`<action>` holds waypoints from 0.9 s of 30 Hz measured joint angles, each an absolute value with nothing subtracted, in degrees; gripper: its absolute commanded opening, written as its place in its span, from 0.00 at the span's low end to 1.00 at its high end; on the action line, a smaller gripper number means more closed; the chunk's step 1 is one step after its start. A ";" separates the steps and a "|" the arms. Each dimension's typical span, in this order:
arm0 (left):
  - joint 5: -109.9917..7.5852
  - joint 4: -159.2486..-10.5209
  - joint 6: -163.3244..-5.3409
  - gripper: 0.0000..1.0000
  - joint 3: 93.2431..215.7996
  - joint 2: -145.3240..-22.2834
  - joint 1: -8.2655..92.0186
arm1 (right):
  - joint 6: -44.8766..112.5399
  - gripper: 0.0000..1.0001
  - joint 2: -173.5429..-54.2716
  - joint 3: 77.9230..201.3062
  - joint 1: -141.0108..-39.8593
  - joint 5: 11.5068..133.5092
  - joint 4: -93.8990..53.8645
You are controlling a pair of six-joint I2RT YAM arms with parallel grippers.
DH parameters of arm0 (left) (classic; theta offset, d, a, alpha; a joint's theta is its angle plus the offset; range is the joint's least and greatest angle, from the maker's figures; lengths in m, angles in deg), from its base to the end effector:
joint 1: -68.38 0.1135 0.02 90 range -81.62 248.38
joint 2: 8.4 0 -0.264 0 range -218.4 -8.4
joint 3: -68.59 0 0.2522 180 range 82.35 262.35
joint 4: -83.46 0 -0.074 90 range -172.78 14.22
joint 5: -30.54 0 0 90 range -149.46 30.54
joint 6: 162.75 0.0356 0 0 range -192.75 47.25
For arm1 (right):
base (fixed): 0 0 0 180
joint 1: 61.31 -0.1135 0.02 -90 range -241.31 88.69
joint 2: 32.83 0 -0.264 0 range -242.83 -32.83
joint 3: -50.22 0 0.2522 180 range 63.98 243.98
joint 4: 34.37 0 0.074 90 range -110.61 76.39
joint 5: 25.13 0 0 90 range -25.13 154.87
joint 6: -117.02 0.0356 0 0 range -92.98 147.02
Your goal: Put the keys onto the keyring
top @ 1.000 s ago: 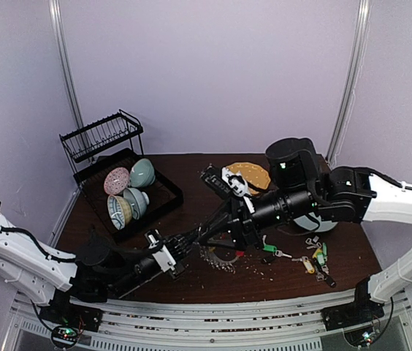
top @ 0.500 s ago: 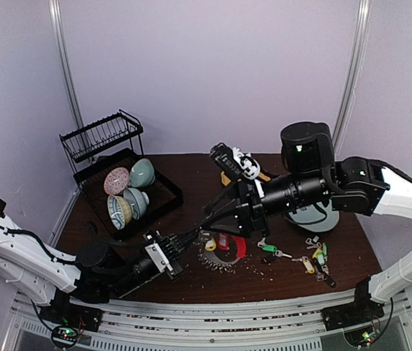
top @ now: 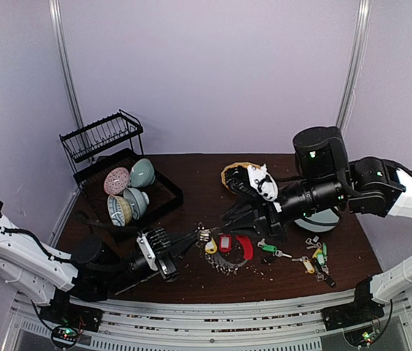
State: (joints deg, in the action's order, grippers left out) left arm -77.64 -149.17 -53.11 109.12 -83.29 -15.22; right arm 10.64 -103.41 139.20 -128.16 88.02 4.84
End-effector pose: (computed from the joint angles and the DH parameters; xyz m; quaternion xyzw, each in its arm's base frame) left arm 0.0402 -0.2589 0.2598 0.3740 0.4596 -0.3453 0.7278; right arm 0.0938 0.2550 0.4042 -0.6207 0.5273 0.3865 0.4327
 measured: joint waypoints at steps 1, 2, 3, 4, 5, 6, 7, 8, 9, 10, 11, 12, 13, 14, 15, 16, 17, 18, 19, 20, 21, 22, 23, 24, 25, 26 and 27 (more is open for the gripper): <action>-77.33 -149.17 -53.68 0.00 109.16 -83.27 -15.19 | 9.21 0.22 -102.80 138.46 -128.44 87.74 4.73; -77.16 -149.17 -54.08 0.00 109.16 -83.27 -15.17 | 8.21 0.21 -102.26 137.85 -128.81 87.37 4.64; -76.96 -149.13 -54.51 0.00 109.16 -83.27 -15.17 | 7.40 0.22 -101.88 137.50 -129.10 86.95 4.60; -76.72 -149.13 -54.88 0.00 109.16 -83.27 -15.17 | 6.44 0.23 -101.60 137.34 -129.45 86.23 4.58; -76.41 -149.15 -55.23 0.00 109.16 -83.27 -15.17 | 5.56 0.23 -101.49 137.32 -129.95 85.18 4.40; -76.11 -149.11 -55.58 0.00 109.20 -83.27 -15.13 | 4.73 0.24 -101.47 137.32 -130.54 84.29 4.16; -75.85 -149.04 -55.82 0.00 109.27 -83.25 -15.11 | 4.08 0.23 -101.53 137.32 -130.96 83.43 4.03; -75.69 -148.93 -56.04 0.00 109.33 -83.22 -15.04 | 3.34 0.24 -101.66 137.32 -131.28 82.78 4.01; -75.61 -148.67 -56.24 0.00 109.47 -83.18 -14.95 | 2.85 0.25 -101.91 137.39 -131.63 82.14 4.05; -75.54 -148.67 -56.37 0.00 109.53 -83.16 -14.91 | 2.50 0.25 -102.21 137.50 -131.81 81.69 4.14; -75.50 -148.58 -56.44 0.00 109.62 -83.07 -14.89 | 1.89 0.25 -102.60 137.69 -132.03 81.25 4.21; -75.47 -148.47 -56.50 0.00 109.73 -82.92 -14.82 | 1.61 0.25 -103.06 137.87 -132.18 80.51 4.29; -75.45 -148.47 -56.59 0.00 109.88 -82.81 -14.80 | 1.28 0.25 -103.52 137.98 -132.40 79.85 4.49; -75.45 -148.47 -56.61 0.00 109.99 -82.74 -14.80 | 1.04 0.25 -103.96 138.00 -132.57 79.08 4.66; -75.43 -148.47 -56.61 0.00 110.01 -82.70 -14.80 | 0.71 0.25 -104.35 138.09 -132.70 78.15 4.91; -75.37 -148.45 -56.61 0.00 110.01 -82.63 -14.80 | 0.52 0.25 -104.66 138.22 -132.75 77.58 5.01; -75.26 -148.45 -56.61 0.00 110.01 -82.63 -14.80 | 0.36 0.25 -104.99 138.52 -132.81 76.75 5.21; -75.12 -148.41 -56.61 0.00 110.01 -82.63 -14.80 | 0.32 0.25 -105.27 138.85 -132.88 75.96 5.21; -75.08 -148.36 -56.59 0.00 110.01 -82.63 -14.80 | 0.28 0.25 -105.38 139.11 -132.97 75.22 5.26; -75.04 -148.28 -56.59 0.00 110.01 -82.63 -14.80 | 0.23 0.25 -105.38 139.31 -132.97 74.52 5.28; -75.02 -148.23 -56.57 0.00 110.01 -82.63 -14.80 | 0.19 0.24 -105.38 139.57 -132.99 74.06 5.36; -75.02 -148.17 -56.50 0.00 110.01 -82.63 -14.80 | 0.17 0.24 -105.38 139.83 -133.03 73.60 5.45; -75.02 -148.17 -56.39 0.00 110.01 -82.61 -14.80 | 0.12 0.24 -105.38 139.99 -133.03 73.42 5.45; -75.04 -147.99 -56.24 0.00 110.01 -82.55 -14.80 | 0.08 0.24 -105.45 140.27 -133.03 73.42 5.65; -75.04 -147.84 -56.15 0.00 110.01 -82.48 -14.80 | -0.05 0.25 -105.53 140.58 -133.03 73.40 5.87; -75.04 -147.58 -56.09 0.00 110.01 -82.39 -14.80 | -0.10 0.28 -105.71 140.95 -133.03 73.42 5.95; -75.06 -147.18 -55.96 0.00 110.01 -82.26 -14.80 | -0.21 0.31 -105.93 141.43 -133.03 73.42 6.24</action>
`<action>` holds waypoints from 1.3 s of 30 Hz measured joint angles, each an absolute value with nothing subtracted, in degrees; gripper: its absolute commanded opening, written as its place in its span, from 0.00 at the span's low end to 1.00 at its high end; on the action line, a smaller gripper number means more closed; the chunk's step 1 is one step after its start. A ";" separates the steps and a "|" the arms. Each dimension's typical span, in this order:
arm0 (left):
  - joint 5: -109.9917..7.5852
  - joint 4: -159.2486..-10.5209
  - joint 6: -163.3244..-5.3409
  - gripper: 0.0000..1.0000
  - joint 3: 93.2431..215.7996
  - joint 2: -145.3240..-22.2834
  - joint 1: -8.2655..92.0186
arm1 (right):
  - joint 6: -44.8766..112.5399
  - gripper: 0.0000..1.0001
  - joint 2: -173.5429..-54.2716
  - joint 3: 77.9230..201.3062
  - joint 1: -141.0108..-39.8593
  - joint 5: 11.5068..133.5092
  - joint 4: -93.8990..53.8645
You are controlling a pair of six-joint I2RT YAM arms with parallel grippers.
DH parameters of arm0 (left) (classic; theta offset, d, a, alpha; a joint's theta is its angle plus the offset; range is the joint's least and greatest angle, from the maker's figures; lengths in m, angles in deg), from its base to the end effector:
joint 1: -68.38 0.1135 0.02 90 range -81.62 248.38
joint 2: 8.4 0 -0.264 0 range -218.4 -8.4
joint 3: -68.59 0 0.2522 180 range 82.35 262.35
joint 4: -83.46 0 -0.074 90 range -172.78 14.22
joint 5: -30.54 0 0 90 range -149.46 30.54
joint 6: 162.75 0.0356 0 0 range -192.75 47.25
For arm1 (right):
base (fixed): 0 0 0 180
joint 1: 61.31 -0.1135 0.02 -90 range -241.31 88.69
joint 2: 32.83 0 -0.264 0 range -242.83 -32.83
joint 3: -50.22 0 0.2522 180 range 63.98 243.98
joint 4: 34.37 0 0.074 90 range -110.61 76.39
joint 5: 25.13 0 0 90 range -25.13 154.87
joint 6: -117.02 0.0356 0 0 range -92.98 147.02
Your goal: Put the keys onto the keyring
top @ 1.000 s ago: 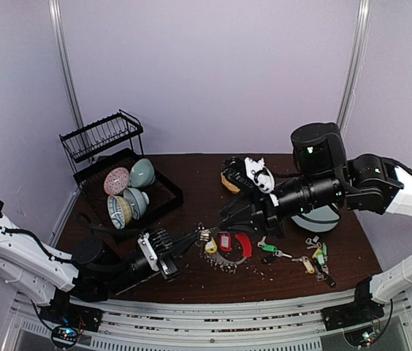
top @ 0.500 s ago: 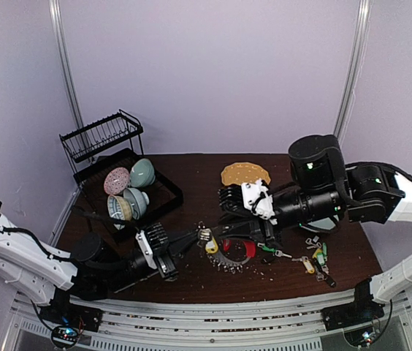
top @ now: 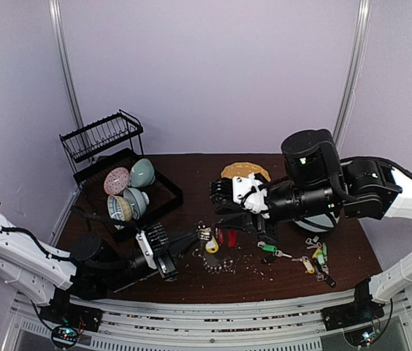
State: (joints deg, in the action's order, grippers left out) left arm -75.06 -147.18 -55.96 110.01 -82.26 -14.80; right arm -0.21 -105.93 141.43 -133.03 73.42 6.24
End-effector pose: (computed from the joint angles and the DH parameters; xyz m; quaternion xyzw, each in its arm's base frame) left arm 0.0407 -0.2593 0.2656 0.3742 0.4577 -0.3728 0.7152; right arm 0.0840 0.2712 0.4027 -0.6572 0.5073 0.2671 0.4893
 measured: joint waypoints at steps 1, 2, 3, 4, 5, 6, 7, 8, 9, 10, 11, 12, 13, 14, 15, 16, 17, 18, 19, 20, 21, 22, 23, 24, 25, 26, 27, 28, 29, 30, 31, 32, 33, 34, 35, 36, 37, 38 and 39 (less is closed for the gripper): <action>-75.06 -146.92 -55.91 0.00 110.01 -82.18 -14.80 | -0.27 0.31 -106.17 141.85 -133.03 73.47 6.37; -75.06 -146.61 -55.87 0.00 110.03 -82.09 -14.80 | -0.58 0.31 -106.47 142.35 -133.03 73.58 6.72; -75.12 -146.31 -55.80 0.00 110.03 -82.02 -14.80 | -0.77 0.29 -106.76 142.70 -133.10 73.71 7.05; -75.15 -145.65 -55.74 0.00 110.03 -81.98 -14.80 | -0.91 0.27 -106.91 142.87 -133.21 73.82 7.31; -75.15 -145.57 -55.74 0.00 110.03 -81.98 -14.80 | -1.04 0.25 -107.13 143.24 -133.36 73.86 7.92; -75.15 -145.35 -55.74 0.00 110.03 -81.98 -14.80 | -1.28 0.24 -107.35 143.57 -133.56 73.90 8.32; -75.17 -145.22 -55.72 0.00 110.03 -81.98 -14.80 | -1.28 0.23 -107.44 143.70 -133.71 73.95 8.47; -75.15 -145.08 -55.72 0.00 110.03 -81.98 -14.80 | -1.34 0.22 -107.48 143.83 -133.91 74.10 8.95; -75.15 -145.06 -55.72 0.00 110.03 -81.98 -14.80 | -1.50 0.22 -107.48 143.94 -133.97 74.17 9.43; -75.15 -145.06 -55.72 0.00 110.03 -81.96 -14.80 | -1.71 0.22 -107.48 144.08 -134.02 74.34 10.04; -75.15 -145.06 -55.72 0.00 110.03 -81.96 -14.80 | -1.80 0.23 -107.48 144.21 -134.10 74.60 10.70; -75.15 -145.06 -55.72 0.00 110.03 -81.96 -14.80 | -2.04 0.23 -107.48 144.27 -134.10 74.91 11.24; -75.15 -145.06 -55.72 0.00 110.03 -81.96 -14.80 | -2.22 0.23 -107.48 144.27 -134.17 75.30 11.64; -75.15 -145.06 -55.72 0.00 110.03 -81.94 -14.80 | -2.41 0.23 -107.48 144.27 -134.19 75.59 11.99; -75.15 -145.08 -55.72 0.00 110.03 -81.94 -14.80 | -2.63 0.22 -107.48 144.27 -134.19 75.85 12.34; -75.15 -145.11 -55.72 0.00 110.03 -81.91 -14.80 | -2.76 0.21 -107.48 144.27 -134.19 75.89 12.40; -75.12 -145.15 -55.72 0.00 110.03 -81.91 -14.80 | -2.78 0.19 -107.48 144.27 -134.19 75.89 12.34; -75.08 -145.24 -55.72 0.00 110.03 -81.91 -14.80 | -2.87 0.19 -107.48 144.27 -134.19 75.85 12.31; -75.04 -145.26 -55.72 0.00 110.03 -81.89 -14.80 | -2.72 0.19 -107.48 144.27 -134.19 75.78 12.31; -75.02 -145.28 -55.72 0.00 110.03 -81.89 -14.80 | -2.65 0.19 -107.48 144.27 -134.19 75.65 12.27; -74.95 -145.28 -55.69 0.00 110.03 -81.89 -14.80 | -2.63 0.18 -107.48 144.27 -134.19 75.57 12.14; -74.86 -145.26 -55.69 0.00 110.03 -81.89 -14.80 | -2.59 0.18 -107.48 144.23 -134.19 75.52 11.81; -74.75 -145.28 -55.65 0.00 110.03 -81.89 -14.80 | -2.59 0.19 -107.48 144.23 -134.19 75.52 11.48; -74.62 -145.28 -55.61 0.00 110.03 -81.89 -14.80 | -2.57 0.19 -107.48 144.21 -134.19 75.52 11.09; -74.56 -145.28 -55.50 0.00 110.03 -81.89 -14.80 | -2.57 0.20 -107.48 144.21 -134.19 75.52 10.70; -74.49 -145.28 -55.41 0.00 110.03 -81.89 -14.80 | -2.57 0.20 -107.48 144.21 -134.19 75.52 10.28; -74.40 -145.28 -55.32 0.00 110.03 -81.89 -14.80 | -2.54 0.20 -107.48 144.21 -134.19 75.52 10.04; -74.36 -145.28 -55.30 0.00 110.03 -81.87 -14.80 | -2.57 0.20 -107.48 144.21 -134.19 75.50 9.80; -74.27 -145.28 -55.28 0.00 110.03 -81.87 -14.80 | -2.57 0.20 -107.50 144.21 -134.19 75.50 9.69; -74.21 -145.26 -55.28 0.00 110.03 -81.87 -14.80 | -2.59 0.20 -107.52 144.21 -134.19 75.50 9.67; -74.16 -145.26 -55.28 0.00 110.03 -81.83 -14.80 | -2.59 0.20 -107.54 144.21 -134.19 75.50 9.69; -74.16 -145.24 -55.26 0.00 110.03 -81.76 -14.80 | -2.61 0.19 -107.61 144.21 -134.19 75.52 9.69; -74.19 -145.19 -55.28 0.00 110.03 -81.67 -14.80 | -2.63 0.19 -107.63 144.21 -134.19 75.57 9.69; -74.16 -145.19 -55.28 0.00 110.03 -81.59 -14.80 | -2.65 0.19 -107.63 144.21 -134.19 75.57 9.69; -74.19 -145.19 -55.28 0.00 110.03 -81.54 -14.80 | -2.68 0.19 -107.63 144.21 -134.19 75.59 9.67; -74.16 -145.17 -55.28 0.00 110.03 -81.45 -14.78 | -2.78 0.18 -107.65 144.21 -134.19 75.63 9.69; -74.19 -145.17 -55.28 0.00 110.03 -81.43 -14.78 | -2.83 0.17 -107.68 144.21 -134.19 75.68 9.69; -74.19 -145.15 -55.28 0.00 110.03 -81.41 -14.76 | -2.89 0.17 -107.72 144.21 -134.19 75.72 9.71; -74.19 -145.08 -55.28 0.00 110.03 -81.41 -14.69 | -3.03 0.17 -107.78 144.21 -134.19 75.76 9.74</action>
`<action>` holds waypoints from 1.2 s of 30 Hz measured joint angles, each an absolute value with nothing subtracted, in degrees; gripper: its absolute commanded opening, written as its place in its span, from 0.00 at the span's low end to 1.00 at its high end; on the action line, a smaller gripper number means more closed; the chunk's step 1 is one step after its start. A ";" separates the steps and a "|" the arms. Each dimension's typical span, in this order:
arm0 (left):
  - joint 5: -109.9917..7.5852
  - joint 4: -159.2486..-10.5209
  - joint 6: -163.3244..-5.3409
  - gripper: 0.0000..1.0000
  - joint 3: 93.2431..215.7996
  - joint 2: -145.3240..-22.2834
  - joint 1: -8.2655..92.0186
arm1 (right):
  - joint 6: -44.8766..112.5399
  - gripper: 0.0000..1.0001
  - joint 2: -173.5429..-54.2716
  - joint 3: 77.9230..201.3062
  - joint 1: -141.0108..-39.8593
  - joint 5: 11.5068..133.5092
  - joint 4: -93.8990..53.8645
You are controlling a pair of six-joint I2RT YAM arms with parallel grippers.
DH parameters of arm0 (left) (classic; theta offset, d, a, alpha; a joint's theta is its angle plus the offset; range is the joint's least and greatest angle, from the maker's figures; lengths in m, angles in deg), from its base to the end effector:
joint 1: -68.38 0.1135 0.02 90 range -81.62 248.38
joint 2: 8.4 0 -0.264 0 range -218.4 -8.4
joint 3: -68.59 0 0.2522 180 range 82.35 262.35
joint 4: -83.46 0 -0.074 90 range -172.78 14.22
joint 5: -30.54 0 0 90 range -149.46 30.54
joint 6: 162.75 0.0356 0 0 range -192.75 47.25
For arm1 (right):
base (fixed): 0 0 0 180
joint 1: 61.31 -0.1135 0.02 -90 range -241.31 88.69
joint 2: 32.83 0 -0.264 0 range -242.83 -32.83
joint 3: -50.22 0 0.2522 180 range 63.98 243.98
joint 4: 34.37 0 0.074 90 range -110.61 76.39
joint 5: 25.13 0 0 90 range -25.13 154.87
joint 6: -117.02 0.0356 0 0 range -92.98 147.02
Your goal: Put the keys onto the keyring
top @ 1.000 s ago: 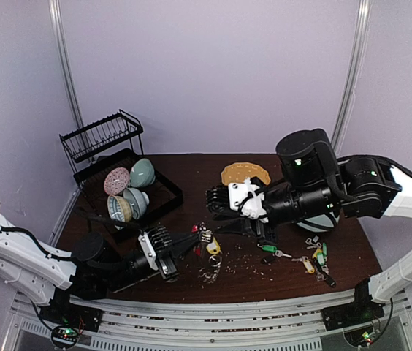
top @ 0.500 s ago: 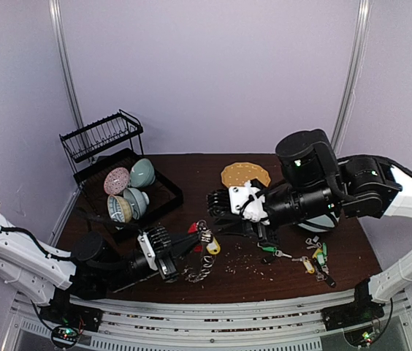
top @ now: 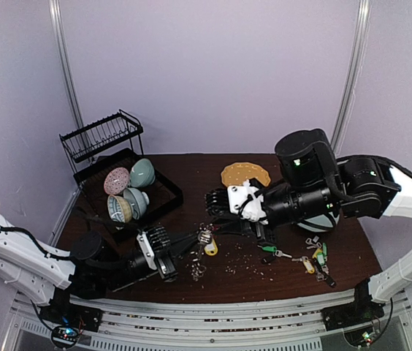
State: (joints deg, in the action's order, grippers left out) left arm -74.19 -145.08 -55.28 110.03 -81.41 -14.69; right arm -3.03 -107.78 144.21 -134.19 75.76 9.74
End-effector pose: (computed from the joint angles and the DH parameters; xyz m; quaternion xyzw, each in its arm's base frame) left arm 0.0405 -0.2584 0.2656 0.3880 0.4564 -0.3677 0.7113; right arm 0.0785 0.2777 0.4046 -0.6887 0.4834 0.2696 0.4682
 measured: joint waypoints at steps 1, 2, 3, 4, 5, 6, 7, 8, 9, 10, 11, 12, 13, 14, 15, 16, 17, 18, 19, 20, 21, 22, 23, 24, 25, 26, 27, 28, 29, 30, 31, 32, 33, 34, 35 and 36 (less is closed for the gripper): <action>-74.19 -145.04 -55.26 0.00 110.03 -81.41 -14.65 | -3.09 0.18 -107.83 144.21 -134.19 75.78 9.74; -74.19 -145.04 -55.26 0.00 110.03 -81.41 -14.58 | -3.11 0.19 -107.89 144.21 -134.19 75.83 9.76; -74.21 -145.02 -55.28 0.00 110.03 -81.41 -14.54 | -3.20 0.19 -107.96 144.23 -134.19 75.85 9.82; -74.21 -144.91 -55.28 0.00 110.03 -81.41 -14.54 | -3.24 0.20 -107.98 144.23 -134.19 75.89 9.91; -74.19 -144.78 -55.26 0.00 110.03 -81.39 -14.54 | -3.29 0.20 -107.98 144.23 -134.19 76.07 10.13; -74.16 -144.73 -55.26 0.00 110.03 -81.39 -14.54 | -3.29 0.20 -107.98 144.23 -134.19 76.27 10.30; -74.16 -144.73 -55.26 0.00 110.03 -81.39 -14.54 | -3.31 0.20 -107.98 144.23 -134.19 76.57 10.46; -74.14 -144.78 -55.28 0.00 110.03 -81.39 -14.54 | -3.31 0.20 -107.98 144.23 -134.19 76.79 10.61; -74.12 -144.87 -55.28 0.00 110.03 -81.37 -14.54 | -3.31 0.21 -107.98 144.21 -134.19 77.03 10.85; -74.08 -144.87 -55.26 0.00 110.03 -81.30 -14.54 | -3.31 0.22 -108.00 144.21 -134.19 77.21 11.05; -74.03 -144.87 -55.28 0.00 110.03 -81.24 -14.54 | -3.31 0.22 -108.00 144.21 -134.19 77.36 11.11; -74.01 -144.84 -55.28 0.00 110.03 -81.15 -14.54 | -3.31 0.22 -108.00 144.21 -134.19 77.53 11.09; -74.01 -144.84 -55.26 0.00 110.03 -81.04 -14.54 | -3.31 0.20 -108.00 144.21 -134.19 77.55 11.09; -73.99 -144.89 -55.28 0.00 110.03 -80.95 -14.54 | -3.24 0.19 -108.00 144.21 -134.19 77.55 11.09; -73.99 -144.89 -55.28 0.00 110.03 -80.91 -14.54 | -3.20 0.19 -108.00 144.21 -134.19 77.55 11.03; -73.99 -144.87 -55.28 0.00 110.03 -80.91 -14.54 | -3.22 0.18 -108.00 144.21 -134.19 77.55 10.98; -73.97 -144.84 -55.26 0.00 110.03 -80.91 -14.54 | -3.20 0.18 -108.00 144.21 -134.19 77.55 10.94; -73.97 -144.84 -55.26 0.00 110.03 -80.91 -14.54 | -3.18 0.17 -108.00 144.21 -134.19 77.53 10.87; -73.92 -144.87 -55.26 0.00 110.03 -80.91 -14.54 | -3.16 0.16 -108.00 144.21 -134.19 77.51 10.81; -73.81 -144.87 -55.26 0.00 110.03 -80.91 -14.54 | -3.11 0.14 -108.00 144.21 -134.19 77.42 10.63; -73.75 -144.87 -55.26 0.00 110.03 -80.91 -14.54 | -3.20 0.13 -108.00 144.21 -134.19 77.27 10.52; -73.68 -144.84 -55.26 0.00 110.03 -80.89 -14.54 | -3.24 0.13 -108.00 144.21 -134.19 77.23 10.44; -73.59 -144.82 -55.26 0.00 110.03 -80.89 -14.54 | -3.05 0.12 -108.00 144.21 -134.19 77.10 10.28; -73.53 -144.80 -55.26 0.00 110.03 -80.89 -14.54 | -3.05 0.12 -108.00 144.21 -134.19 77.10 10.02; -73.49 -144.80 -55.26 0.00 110.03 -80.89 -14.54 | -3.07 0.12 -108.00 144.21 -134.19 77.10 9.74; -73.35 -144.80 -55.26 0.00 110.03 -80.89 -14.54 | -3.07 0.13 -108.00 144.21 -134.19 77.10 9.50; -73.31 -144.80 -55.23 0.00 110.03 -80.89 -14.54 | -3.07 0.12 -108.00 144.21 -134.19 77.10 9.43; -73.27 -144.80 -55.26 0.00 110.03 -80.86 -14.54 | -3.07 0.12 -108.00 144.21 -134.19 77.05 9.41; -73.18 -144.80 -55.23 0.00 110.03 -80.84 -14.54 | -3.07 0.12 -108.05 144.21 -134.19 77.05 9.41; -73.14 -144.82 -55.23 0.00 110.03 -80.80 -14.54 | -3.07 0.12 -108.09 144.21 -134.19 77.03 9.39; -73.09 -144.82 -55.23 0.00 110.03 -80.75 -14.54 | -3.09 0.12 -108.16 144.21 -134.19 77.01 9.39; -73.07 -144.82 -55.23 0.00 110.03 -80.71 -14.54 | -3.11 0.11 -108.29 144.21 -134.19 76.92 9.41; -73.00 -144.82 -55.23 0.00 110.03 -80.71 -14.54 | -3.16 0.10 -108.44 144.21 -134.19 76.86 9.41; -72.96 -144.82 -55.23 0.00 110.03 -80.71 -14.54 | -3.20 0.08 -108.59 144.21 -134.19 76.81 9.43; -72.90 -144.80 -55.23 0.00 110.03 -80.71 -14.54 | -3.27 0.05 -108.72 144.21 -134.19 76.77 9.41; -72.90 -144.80 -55.23 0.00 110.03 -80.71 -14.54 | -3.20 0.02 -108.92 144.21 -134.19 76.72 9.43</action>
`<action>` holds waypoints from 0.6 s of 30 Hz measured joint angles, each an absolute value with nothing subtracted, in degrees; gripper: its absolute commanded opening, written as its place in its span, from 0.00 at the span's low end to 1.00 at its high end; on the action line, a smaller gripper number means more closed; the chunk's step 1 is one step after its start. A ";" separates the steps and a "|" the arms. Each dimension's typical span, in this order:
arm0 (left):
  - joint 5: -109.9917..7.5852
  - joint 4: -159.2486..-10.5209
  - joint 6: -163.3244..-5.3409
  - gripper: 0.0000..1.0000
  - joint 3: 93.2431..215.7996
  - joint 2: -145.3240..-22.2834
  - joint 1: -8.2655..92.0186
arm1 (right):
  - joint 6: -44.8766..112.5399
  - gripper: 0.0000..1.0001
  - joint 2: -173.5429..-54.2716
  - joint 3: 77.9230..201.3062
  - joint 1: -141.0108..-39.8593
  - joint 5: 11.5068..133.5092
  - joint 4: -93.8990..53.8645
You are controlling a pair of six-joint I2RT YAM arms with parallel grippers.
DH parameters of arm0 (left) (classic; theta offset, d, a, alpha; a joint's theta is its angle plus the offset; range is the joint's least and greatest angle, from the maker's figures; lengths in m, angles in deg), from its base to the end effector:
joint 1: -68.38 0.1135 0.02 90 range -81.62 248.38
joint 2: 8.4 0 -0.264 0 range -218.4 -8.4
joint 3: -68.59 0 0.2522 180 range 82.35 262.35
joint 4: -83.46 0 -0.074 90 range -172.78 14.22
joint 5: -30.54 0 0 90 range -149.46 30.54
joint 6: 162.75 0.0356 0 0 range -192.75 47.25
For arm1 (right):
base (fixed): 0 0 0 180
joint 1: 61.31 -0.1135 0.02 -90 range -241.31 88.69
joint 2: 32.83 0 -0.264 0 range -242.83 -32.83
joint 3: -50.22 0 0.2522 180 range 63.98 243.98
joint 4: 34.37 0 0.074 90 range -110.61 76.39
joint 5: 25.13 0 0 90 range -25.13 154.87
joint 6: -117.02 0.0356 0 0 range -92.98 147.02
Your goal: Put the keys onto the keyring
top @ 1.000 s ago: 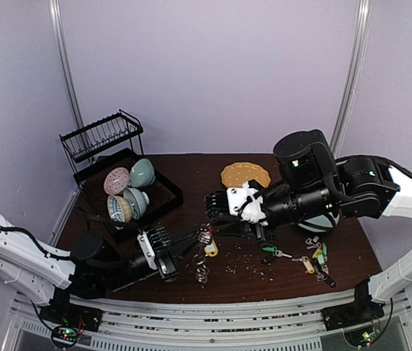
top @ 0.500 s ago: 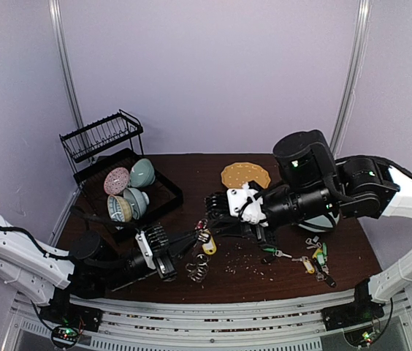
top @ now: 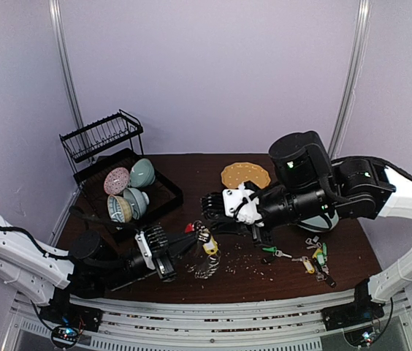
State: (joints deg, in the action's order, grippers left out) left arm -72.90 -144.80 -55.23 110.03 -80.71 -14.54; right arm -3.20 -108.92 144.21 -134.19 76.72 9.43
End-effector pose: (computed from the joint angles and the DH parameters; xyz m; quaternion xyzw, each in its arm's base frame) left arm 0.0402 -0.2569 0.2681 0.3916 0.4487 -0.3741 0.7109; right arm 0.0797 0.2835 0.3997 -0.6943 0.4813 0.2735 0.4598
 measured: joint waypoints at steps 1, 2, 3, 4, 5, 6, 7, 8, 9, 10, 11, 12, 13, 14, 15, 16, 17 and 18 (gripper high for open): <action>-72.85 -144.73 -55.23 0.00 110.03 -80.71 -14.54 | -3.20 0.00 -108.97 144.21 -134.19 76.59 9.39; -72.70 -144.63 -55.23 0.00 110.03 -80.71 -14.54 | -3.33 0.00 -108.97 144.21 -134.17 76.46 9.34; -72.70 -144.58 -55.23 0.00 110.03 -80.71 -14.54 | -3.53 0.00 -108.97 144.21 -134.15 76.40 9.28; -72.70 -144.58 -55.26 0.00 110.01 -80.71 -14.54 | -3.53 0.00 -108.97 144.21 -134.15 76.40 9.28; -72.70 -144.58 -55.26 0.00 110.01 -80.71 -14.54 | -3.57 0.00 -108.94 144.21 -134.15 76.35 9.28; -72.70 -144.58 -55.26 0.00 110.01 -80.69 -14.54 | -3.55 0.00 -108.94 144.21 -134.15 76.35 9.25; -72.70 -144.56 -55.28 0.07 110.01 -80.69 -14.54 | -3.55 0.00 -108.92 144.21 -134.15 76.29 9.23; -72.70 -144.45 -55.30 0.20 109.99 -80.58 -14.54 | -3.48 0.00 -108.90 144.18 -134.15 76.24 9.19; -72.74 -144.21 -55.26 0.27 109.99 -80.36 -14.54 | -3.33 0.00 -108.79 144.05 -134.15 76.20 8.86; -72.96 -143.75 -55.52 0.33 109.92 -79.86 -14.54 | -3.13 0.00 -108.59 143.64 -134.12 76.00 8.36; -73.27 -142.92 -56.04 0.39 109.71 -78.81 -14.54 | -2.94 0.00 -108.27 143.14 -134.10 75.74 7.90; -73.51 -141.85 -56.66 0.45 109.31 -77.37 -14.54 | -2.61 0.00 -107.85 142.59 -134.02 75.43 7.55; -73.79 -140.49 -57.25 0.49 108.81 -75.60 -14.54 | -2.28 0.00 -107.46 142.13 -133.84 75.24 7.20; -74.16 -139.14 -57.81 0.52 108.24 -73.76 -14.54 | -1.87 0.00 -107.17 141.89 -133.58 75.13 6.89; -74.45 -137.35 -58.71 0.53 107.56 -71.51 -14.54 | -1.39 0.00 -106.98 141.78 -133.32 75.09 6.48; -74.78 -134.20 -59.96 0.53 106.73 -67.99 -14.54 | -0.99 0.00 -106.85 141.71 -133.14 74.91 6.09; -74.91 -133.61 -60.24 0.50 106.56 -67.27 -14.54 | -0.45 0.00 -106.76 141.69 -132.92 74.69 5.58; -74.99 -131.10 -60.92 0.46 106.45 -65.24 -14.54 | 0.32 0.00 -106.69 141.65 -132.88 74.43 5.15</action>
State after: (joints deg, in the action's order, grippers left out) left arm -74.99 -131.10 -60.92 106.45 -65.24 -14.54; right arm 0.32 -106.69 141.65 -132.88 74.43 5.15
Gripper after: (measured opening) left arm 0.525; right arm 0.016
